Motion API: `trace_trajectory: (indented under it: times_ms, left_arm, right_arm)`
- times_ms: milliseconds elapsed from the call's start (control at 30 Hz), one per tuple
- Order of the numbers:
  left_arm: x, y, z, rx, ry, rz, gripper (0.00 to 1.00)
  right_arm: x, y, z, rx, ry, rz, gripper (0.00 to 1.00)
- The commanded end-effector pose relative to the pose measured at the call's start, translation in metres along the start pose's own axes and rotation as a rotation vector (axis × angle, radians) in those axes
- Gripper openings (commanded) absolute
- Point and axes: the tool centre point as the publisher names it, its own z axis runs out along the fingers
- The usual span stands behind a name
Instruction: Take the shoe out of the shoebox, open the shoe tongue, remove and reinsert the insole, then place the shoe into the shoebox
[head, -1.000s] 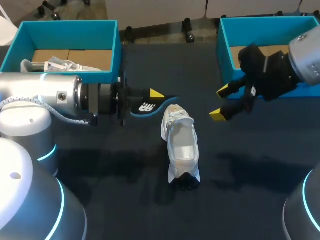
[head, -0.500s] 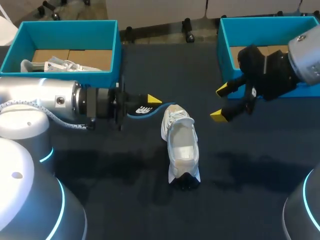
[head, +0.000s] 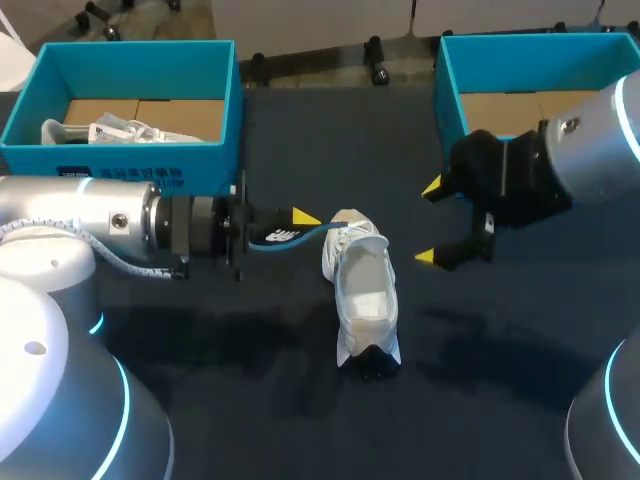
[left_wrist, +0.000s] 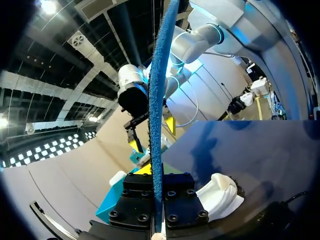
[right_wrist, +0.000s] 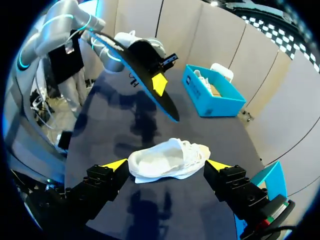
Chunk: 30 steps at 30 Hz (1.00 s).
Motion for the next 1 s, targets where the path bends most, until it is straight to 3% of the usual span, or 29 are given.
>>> trace_trajectory:
  times_ms: [33,533,1000]
  left_arm:
    - [0.008,-0.002,0.003,-0.002,-0.003,-0.009,0.00]
    - [0.019,-0.010,0.010,0.029,0.012,-0.049,0.00]
    - [0.033,-0.013,0.015,0.031,0.020,-0.081,0.00]
  right_arm:
    - [0.000,-0.003,0.013,0.006,0.027,-0.028,1.00]
    - [0.019,-0.016,0.034,0.015,0.079,-0.039,1.00]
    - [0.018,-0.033,0.060,0.067,0.124,-0.056,1.00]
